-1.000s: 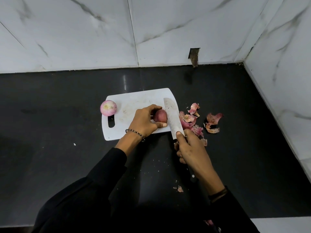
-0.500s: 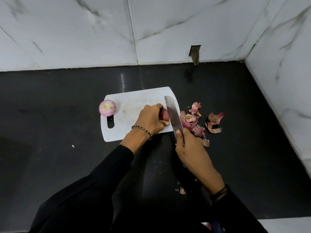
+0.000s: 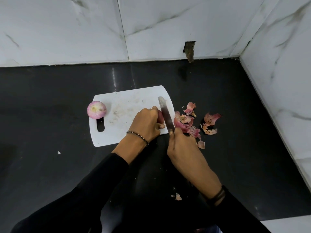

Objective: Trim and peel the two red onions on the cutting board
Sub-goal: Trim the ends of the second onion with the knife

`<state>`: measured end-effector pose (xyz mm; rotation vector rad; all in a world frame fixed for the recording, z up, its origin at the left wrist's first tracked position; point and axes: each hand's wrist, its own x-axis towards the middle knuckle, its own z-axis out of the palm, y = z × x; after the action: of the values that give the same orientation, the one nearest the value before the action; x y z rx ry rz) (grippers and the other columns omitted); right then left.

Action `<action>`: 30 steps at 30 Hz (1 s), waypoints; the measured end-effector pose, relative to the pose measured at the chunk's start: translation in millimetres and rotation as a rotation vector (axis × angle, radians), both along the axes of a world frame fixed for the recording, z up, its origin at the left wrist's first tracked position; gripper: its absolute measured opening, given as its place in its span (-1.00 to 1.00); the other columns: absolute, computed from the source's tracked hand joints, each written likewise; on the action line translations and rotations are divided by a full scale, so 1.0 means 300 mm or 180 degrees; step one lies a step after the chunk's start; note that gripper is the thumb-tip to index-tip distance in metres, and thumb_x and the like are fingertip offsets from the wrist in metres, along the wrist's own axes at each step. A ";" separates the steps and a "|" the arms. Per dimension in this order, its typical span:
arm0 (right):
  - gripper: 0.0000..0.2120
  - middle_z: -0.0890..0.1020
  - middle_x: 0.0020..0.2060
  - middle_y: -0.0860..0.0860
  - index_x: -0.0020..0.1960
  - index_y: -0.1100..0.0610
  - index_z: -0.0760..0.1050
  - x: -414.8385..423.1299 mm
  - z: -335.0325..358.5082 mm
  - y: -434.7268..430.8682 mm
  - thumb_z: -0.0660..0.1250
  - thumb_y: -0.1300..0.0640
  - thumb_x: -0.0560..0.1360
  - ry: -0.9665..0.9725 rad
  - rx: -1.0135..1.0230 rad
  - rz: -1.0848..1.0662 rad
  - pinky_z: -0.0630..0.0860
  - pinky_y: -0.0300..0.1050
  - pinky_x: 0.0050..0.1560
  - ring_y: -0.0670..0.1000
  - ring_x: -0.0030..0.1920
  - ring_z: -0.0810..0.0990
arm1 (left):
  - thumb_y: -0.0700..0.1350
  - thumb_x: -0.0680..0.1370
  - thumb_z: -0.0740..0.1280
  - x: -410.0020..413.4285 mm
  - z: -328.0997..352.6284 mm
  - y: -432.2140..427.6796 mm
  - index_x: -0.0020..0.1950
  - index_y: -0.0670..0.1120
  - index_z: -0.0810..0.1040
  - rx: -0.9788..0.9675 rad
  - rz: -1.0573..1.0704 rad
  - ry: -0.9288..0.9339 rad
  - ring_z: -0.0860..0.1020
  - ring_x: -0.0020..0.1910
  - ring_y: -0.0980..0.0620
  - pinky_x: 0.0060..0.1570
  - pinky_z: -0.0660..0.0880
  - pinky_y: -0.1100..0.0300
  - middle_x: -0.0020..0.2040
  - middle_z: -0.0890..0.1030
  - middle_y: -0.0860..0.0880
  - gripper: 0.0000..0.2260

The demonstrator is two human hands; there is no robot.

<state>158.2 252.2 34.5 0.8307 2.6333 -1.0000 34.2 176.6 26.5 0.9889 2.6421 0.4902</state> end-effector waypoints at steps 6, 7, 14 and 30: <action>-0.80 0.57 -0.02 0.23 0.22 0.18 0.35 -0.029 -0.003 0.017 0.05 0.09 0.71 -0.0101 -0.0054 -0.0072 0.37 -0.08 -0.28 0.19 -0.11 0.60 | -0.19 0.55 0.36 0.000 0.004 0.020 0.01 -0.13 0.51 -0.0141 -0.0085 0.0083 0.52 0.04 -0.14 -0.15 0.28 0.22 0.03 0.61 -0.16 -0.93; -0.79 0.58 -0.01 0.22 0.23 0.17 0.35 -0.047 -0.003 0.019 0.05 0.09 0.70 -0.0066 -0.0094 -0.0084 0.38 -0.06 -0.25 0.20 -0.08 0.61 | -0.19 0.55 0.36 -0.002 0.006 0.019 -0.03 -0.09 0.47 -0.0151 -0.0064 0.0077 0.52 0.04 -0.14 -0.17 0.26 0.23 0.02 0.61 -0.16 -0.92; -0.78 0.56 0.00 0.18 0.26 0.18 0.34 -0.003 -0.002 0.013 0.04 0.10 0.71 -0.0301 -0.0068 0.0004 0.40 -0.06 -0.21 0.17 -0.09 0.60 | -0.20 0.55 0.37 -0.014 0.011 0.029 -0.04 -0.07 0.48 -0.0252 -0.0119 0.0111 0.53 0.04 -0.14 -0.17 0.28 0.21 0.01 0.61 -0.15 -0.92; -0.79 0.56 0.02 0.23 0.24 0.21 0.36 -0.049 0.027 0.016 0.07 0.14 0.70 -0.0061 -0.0127 -0.0041 0.38 -0.06 -0.25 0.19 -0.08 0.61 | -0.17 0.54 0.37 -0.026 0.000 0.013 -0.10 0.00 0.37 -0.0105 -0.0045 0.0062 0.51 0.01 -0.13 -0.25 0.16 0.24 -0.01 0.63 -0.13 -0.83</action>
<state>143.7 257.2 42.5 0.8451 2.5864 -1.0391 26.4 180.5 26.6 1.0065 2.6498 0.4344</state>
